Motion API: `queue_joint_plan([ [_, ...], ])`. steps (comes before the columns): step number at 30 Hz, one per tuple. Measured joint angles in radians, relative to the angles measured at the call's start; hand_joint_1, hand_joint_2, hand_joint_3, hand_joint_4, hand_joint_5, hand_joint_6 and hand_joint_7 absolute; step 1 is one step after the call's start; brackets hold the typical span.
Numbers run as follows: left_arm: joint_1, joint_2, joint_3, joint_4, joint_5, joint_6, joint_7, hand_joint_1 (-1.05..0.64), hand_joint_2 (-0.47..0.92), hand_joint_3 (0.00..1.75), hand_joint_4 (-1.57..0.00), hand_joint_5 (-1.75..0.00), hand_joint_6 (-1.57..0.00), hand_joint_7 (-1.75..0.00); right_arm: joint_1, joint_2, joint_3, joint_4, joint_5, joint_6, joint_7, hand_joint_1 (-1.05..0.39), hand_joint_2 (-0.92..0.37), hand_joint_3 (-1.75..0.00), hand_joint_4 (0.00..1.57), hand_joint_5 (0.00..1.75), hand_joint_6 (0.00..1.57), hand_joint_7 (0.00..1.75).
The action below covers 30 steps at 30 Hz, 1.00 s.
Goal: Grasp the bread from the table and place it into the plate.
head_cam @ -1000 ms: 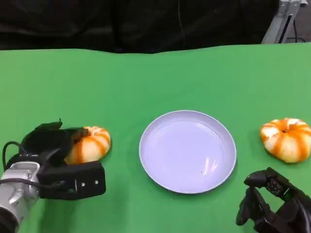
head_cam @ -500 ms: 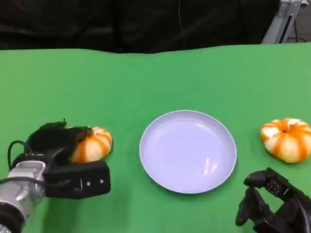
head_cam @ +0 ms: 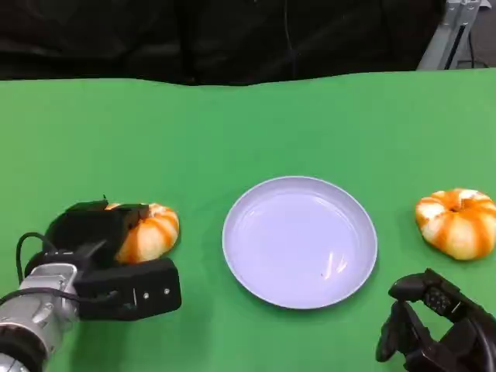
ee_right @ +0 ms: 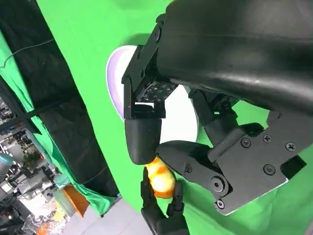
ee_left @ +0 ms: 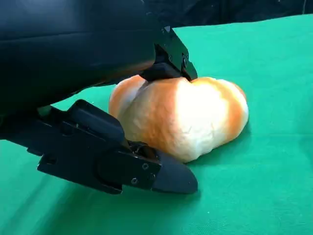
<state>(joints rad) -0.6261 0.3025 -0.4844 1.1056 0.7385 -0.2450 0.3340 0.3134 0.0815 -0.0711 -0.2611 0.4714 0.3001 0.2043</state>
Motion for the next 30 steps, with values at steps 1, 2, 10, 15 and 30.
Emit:
queue_joint_plan([
  [1,0.0,0.0,0.0,0.001,-0.001,-0.004,0.005,-0.41,0.92,0.15,-0.56,-0.09,-0.6,-0.04,0.001,0.0,0.0,0.0,0.0,0.0,0.0,-0.16,-0.57,-1.0,0.84,1.73,0.83,1.38],
  [2,0.0,-0.001,0.0,0.003,-0.002,-0.007,0.009,-0.34,0.92,0.17,-0.61,-0.08,-0.64,-0.04,0.001,0.0,0.0,0.0,0.001,0.0,0.0,-0.15,-0.57,-1.0,0.84,1.72,0.83,1.38],
  [10,0.0,-0.012,0.002,0.008,-0.02,0.001,0.028,-0.18,0.92,0.2,-0.83,-0.29,-0.85,-0.06,0.001,0.0,0.0,0.0,0.002,0.0,0.0,-0.15,-0.56,-1.01,0.84,1.71,0.84,1.36],
  [15,0.003,-0.021,0.024,0.017,-0.062,-0.045,0.08,-0.1,0.89,0.33,-0.81,-1.52,-0.85,-1.17,0.001,0.0,0.0,0.0,0.002,0.0,0.005,-0.15,-0.56,-1.02,0.85,1.72,0.84,1.37],
  [30,0.009,-0.016,0.057,-0.081,-0.089,-0.142,0.103,-0.08,0.86,0.31,-0.72,-1.75,-0.54,-1.75,-0.001,0.0,-0.002,0.0,0.002,0.0,0.004,-0.15,-0.55,-1.04,0.85,1.72,0.84,1.37],
])
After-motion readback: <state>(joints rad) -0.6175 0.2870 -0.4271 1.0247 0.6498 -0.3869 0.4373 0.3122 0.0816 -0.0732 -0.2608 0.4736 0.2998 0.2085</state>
